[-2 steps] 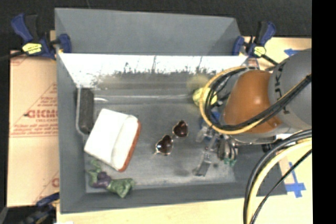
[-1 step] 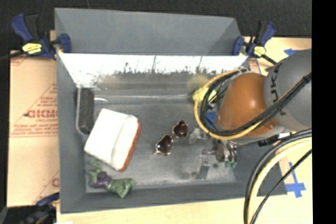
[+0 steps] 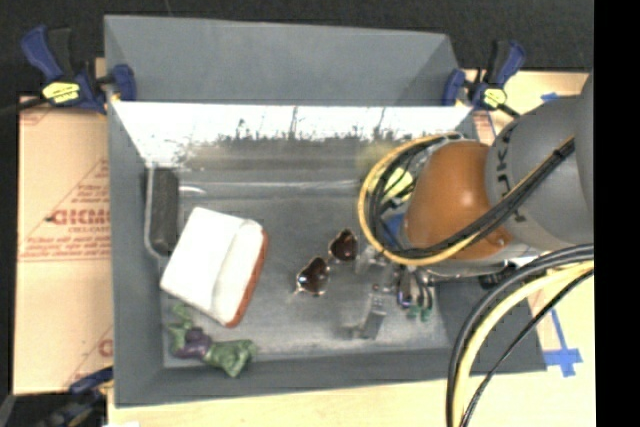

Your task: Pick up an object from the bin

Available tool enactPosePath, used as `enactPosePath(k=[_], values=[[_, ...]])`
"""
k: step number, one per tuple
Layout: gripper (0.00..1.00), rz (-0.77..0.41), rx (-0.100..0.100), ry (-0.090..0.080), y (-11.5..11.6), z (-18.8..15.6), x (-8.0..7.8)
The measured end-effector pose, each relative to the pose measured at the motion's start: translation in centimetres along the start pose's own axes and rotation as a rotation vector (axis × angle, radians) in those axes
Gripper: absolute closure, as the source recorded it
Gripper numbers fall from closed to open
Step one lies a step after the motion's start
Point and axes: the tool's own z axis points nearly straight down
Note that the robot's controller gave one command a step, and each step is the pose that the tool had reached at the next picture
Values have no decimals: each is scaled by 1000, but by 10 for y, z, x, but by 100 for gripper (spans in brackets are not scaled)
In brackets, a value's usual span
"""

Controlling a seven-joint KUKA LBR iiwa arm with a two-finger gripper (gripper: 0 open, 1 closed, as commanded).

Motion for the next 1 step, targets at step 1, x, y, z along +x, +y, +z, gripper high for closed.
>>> enactPosePath(k=[1], values=[[0, -27, 2, -5, 22, 14, 11]])
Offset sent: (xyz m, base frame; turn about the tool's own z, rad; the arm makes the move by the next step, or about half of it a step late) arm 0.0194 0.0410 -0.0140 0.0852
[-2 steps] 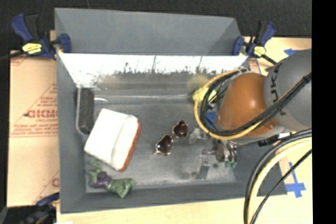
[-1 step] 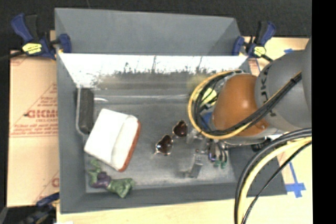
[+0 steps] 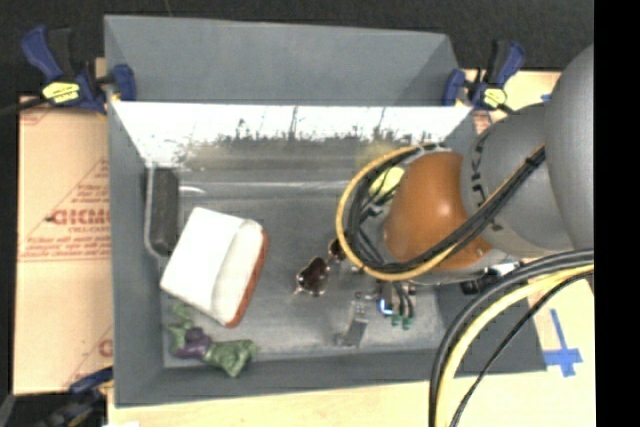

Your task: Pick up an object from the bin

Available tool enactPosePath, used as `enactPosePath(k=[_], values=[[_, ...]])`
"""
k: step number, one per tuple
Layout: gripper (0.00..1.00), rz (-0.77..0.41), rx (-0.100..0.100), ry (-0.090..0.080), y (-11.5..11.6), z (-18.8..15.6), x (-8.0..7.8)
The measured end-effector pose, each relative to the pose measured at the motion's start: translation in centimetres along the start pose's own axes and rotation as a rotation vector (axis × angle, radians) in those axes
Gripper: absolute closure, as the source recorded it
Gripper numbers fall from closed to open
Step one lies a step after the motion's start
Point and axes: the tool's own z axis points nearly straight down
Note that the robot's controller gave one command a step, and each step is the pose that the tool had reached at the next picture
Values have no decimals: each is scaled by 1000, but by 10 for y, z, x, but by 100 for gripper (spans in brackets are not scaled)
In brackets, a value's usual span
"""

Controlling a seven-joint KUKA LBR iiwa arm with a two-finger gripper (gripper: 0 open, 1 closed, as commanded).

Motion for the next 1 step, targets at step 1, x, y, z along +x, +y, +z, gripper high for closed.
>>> enactPosePath(k=[1], values=[[0, 89, -1, 2, 17, 0, -16]])
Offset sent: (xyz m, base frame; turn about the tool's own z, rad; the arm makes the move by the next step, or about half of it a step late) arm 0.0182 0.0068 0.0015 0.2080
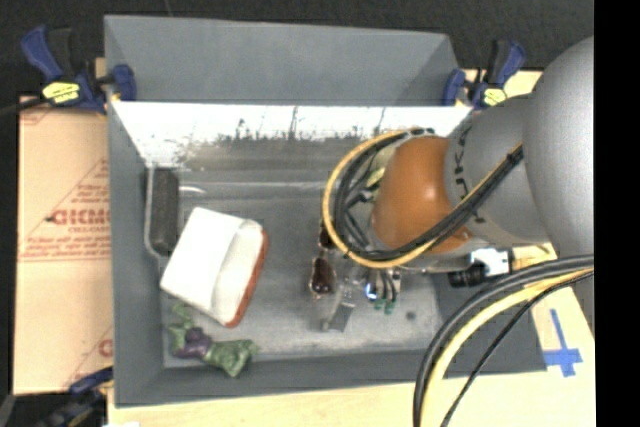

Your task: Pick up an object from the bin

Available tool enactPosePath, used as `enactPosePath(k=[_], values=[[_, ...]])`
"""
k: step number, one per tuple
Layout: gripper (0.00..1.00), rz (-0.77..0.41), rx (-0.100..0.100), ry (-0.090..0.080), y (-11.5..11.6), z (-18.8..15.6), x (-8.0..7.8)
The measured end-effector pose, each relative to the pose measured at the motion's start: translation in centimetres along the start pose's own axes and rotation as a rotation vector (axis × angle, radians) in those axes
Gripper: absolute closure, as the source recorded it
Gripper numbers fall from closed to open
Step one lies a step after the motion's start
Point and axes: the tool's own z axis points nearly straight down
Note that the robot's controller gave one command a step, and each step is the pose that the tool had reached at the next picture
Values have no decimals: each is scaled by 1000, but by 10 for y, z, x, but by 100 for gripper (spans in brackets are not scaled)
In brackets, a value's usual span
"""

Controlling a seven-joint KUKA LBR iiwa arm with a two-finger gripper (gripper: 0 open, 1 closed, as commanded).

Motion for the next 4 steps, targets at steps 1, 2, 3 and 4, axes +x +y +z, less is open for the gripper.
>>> enactPosePath(k=[1, 2, 3, 4], values=[[0, 93, 0, -1, -3, -1, -1], [100, 39, 0, -2, 15, -1, 6], [0, 38, 0, -2, 16, -1, 6], [0, 38, 0, -2, 16, -1, 6]])
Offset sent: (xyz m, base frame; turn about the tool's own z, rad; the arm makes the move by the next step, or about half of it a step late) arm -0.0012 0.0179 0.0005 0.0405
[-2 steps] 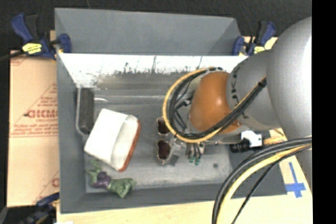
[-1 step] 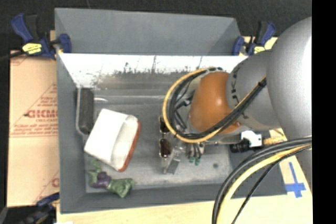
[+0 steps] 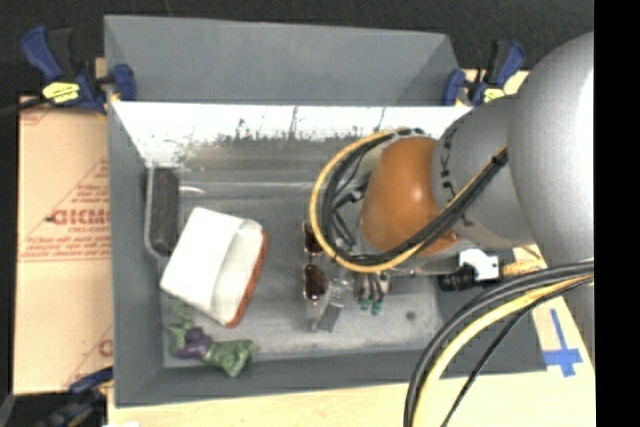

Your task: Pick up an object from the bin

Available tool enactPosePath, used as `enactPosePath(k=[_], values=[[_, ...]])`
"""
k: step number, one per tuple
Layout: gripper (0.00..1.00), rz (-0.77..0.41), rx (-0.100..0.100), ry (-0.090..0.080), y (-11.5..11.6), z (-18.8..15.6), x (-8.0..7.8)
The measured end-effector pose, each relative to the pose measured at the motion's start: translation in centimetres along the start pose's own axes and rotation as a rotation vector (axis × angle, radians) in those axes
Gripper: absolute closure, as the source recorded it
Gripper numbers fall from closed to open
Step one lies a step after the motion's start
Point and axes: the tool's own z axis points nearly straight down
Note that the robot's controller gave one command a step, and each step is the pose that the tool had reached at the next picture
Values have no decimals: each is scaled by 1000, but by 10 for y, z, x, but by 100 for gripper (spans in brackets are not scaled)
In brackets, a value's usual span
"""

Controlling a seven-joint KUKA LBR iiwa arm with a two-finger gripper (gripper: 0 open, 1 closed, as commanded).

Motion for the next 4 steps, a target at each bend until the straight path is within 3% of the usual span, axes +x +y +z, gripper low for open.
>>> enactPosePath(k=[1, 2, 3, 4], values=[[0, -1, -1, -3, -1, -22, 9], [100, -17, 1, -2, -1, -32, 13], [100, -17, 1, -2, -1, -32, 13], [0, 264, -2, -5, 23, -40, 5]])
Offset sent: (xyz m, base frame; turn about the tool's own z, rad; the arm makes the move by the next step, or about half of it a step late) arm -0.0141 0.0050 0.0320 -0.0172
